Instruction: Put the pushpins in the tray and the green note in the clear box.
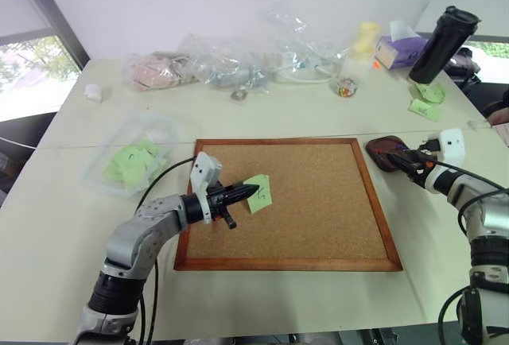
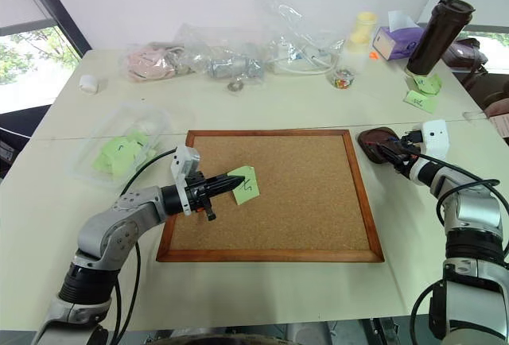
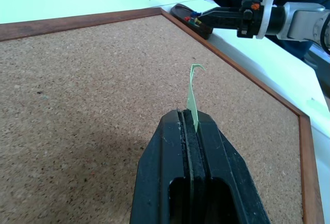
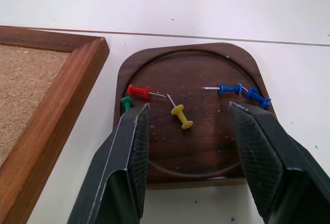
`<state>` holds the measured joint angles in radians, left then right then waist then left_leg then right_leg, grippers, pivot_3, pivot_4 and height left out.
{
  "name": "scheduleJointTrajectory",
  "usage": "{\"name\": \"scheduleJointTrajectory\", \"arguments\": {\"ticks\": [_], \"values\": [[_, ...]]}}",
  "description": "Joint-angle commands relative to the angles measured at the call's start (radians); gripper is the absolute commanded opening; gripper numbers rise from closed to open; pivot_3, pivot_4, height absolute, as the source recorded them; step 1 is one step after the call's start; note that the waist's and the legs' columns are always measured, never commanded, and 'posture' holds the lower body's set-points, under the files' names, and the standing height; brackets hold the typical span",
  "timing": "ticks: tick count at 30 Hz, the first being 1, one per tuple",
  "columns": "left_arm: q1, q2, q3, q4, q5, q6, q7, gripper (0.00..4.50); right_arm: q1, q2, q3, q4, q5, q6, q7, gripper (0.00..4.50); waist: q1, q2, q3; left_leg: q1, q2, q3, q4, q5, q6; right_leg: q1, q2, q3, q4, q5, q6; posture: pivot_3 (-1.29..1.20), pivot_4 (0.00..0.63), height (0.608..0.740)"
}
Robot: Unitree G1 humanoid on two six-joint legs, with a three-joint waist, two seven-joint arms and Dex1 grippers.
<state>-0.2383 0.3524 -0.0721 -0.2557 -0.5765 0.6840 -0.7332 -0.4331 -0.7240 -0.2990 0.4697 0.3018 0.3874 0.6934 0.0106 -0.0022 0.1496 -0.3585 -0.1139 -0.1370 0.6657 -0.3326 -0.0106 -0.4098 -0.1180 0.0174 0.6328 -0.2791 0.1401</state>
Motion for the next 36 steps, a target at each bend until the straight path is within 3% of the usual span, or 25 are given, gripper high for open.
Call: {"name": "scheduleJointTrajectory", "arguments": {"ticks": [1, 8, 12, 15, 19, 26, 33, 36], "values": [[0.006, 0.007, -0.02, -0.026, 0.015, -0.025, -0.006, 0.0, 0.016, -0.028, -0.027, -0.157, 0.067, 0.049, 0.055, 2.43, 0.0, 0.0, 0.0, 0.0, 0.0, 0.0, 0.0, 0.0, 0.0, 0.0, 0.0, 0.0, 0.0, 0.0, 0.0, 0.0, 0.15, 0.74], [-0.013, 0.072, -0.03, -0.05, 0.043, -0.05, -0.034, 0.0, 0.143, -0.142, 0.007, -0.729, 0.343, 0.36, 0.243, 2.43, 0.003, 0.003, 0.001, -0.001, 0.0, -0.001, 0.0, 0.0, 0.0, 0.0, 0.0, 0.0, 0.0, 0.0, 0.0, 0.0, 0.15, 0.74], [-0.035, 0.097, -0.011, -0.082, 0.043, -0.046, -0.022, 0.0, 0.137, -0.167, 0.078, -0.889, 0.407, 0.418, 0.275, 2.43, 0.003, 0.002, 0.002, 0.0, 0.0, -0.001, 0.0, 0.0, 0.0, 0.001, 0.0, 0.0, -0.001, 0.0, 0.0, 0.0, 0.15, 0.74], [-0.063, 0.112, 0.063, -0.124, 0.036, -0.031, 0.046, 0.0, 0.11, -0.144, 0.119, -0.923, 0.427, 0.424, 0.268, 2.43, 0.004, 0.001, 0.002, -0.001, 0.0, -0.001, 0.0, 0.0, 0.0, 0.001, 0.0, 0.0, -0.001, 0.0, 0.0, 0.0, 0.15, 0.74], [-0.113, 0.178, 0.254, -0.152, 0.03, -0.009, 0.163, 0.0, 0.075, -0.107, 0.198, -0.935, 0.41, 0.397, 0.267, 2.43, 0.001, 0.001, 0.003, -0.001, 0.001, -0.002, 0.0, 0.0, 0.0, 0.0, 0.0, 0.0, -0.001, 0.0, 0.0, 0.0, 0.15, 0.74], [-0.112, 0.337, 0.506, -0.017, 0.049, -0.012, 0.215, 0.0, 0.029, -0.059, 0.314, -0.885, 0.348, 0.329, 0.294, 2.43, 0.002, 0.0, 0.003, -0.001, 0.0, -0.001, 0.0, 0.0, 0.0, -0.001, 0.0, -0.001, 0.0, 0.0, 0.0, 0.0, 0.15, 0.74], [-0.041, 0.411, 0.474, 0.173, 0.133, -0.135, 0.121, 0.0, -0.031, -0.039, 0.364, -0.819, 0.288, 0.272, 0.325, 2.43, 0.005, 0.0, 0.003, -0.001, 0.0, -0.002, 0.0, 0.0, 0.0, 0.0, 0.0, -0.002, 0.0, 0.0, 0.0, 0.0, 0.15, 0.74], [-0.026, 0.408, 0.435, 0.252, 0.163, -0.182, 0.078, 0.95, -0.033, -0.04, 0.364, -0.809, 0.274, 0.26, 0.33, 2.48, 0.002, 0.0, 0.003, -0.001, 0.0, -0.003, 0.0, 0.0, 0.0, 0.0, -0.001, -0.002, 0.0, 0.0, 0.0, 0.0, 0.15, 0.74]]}}
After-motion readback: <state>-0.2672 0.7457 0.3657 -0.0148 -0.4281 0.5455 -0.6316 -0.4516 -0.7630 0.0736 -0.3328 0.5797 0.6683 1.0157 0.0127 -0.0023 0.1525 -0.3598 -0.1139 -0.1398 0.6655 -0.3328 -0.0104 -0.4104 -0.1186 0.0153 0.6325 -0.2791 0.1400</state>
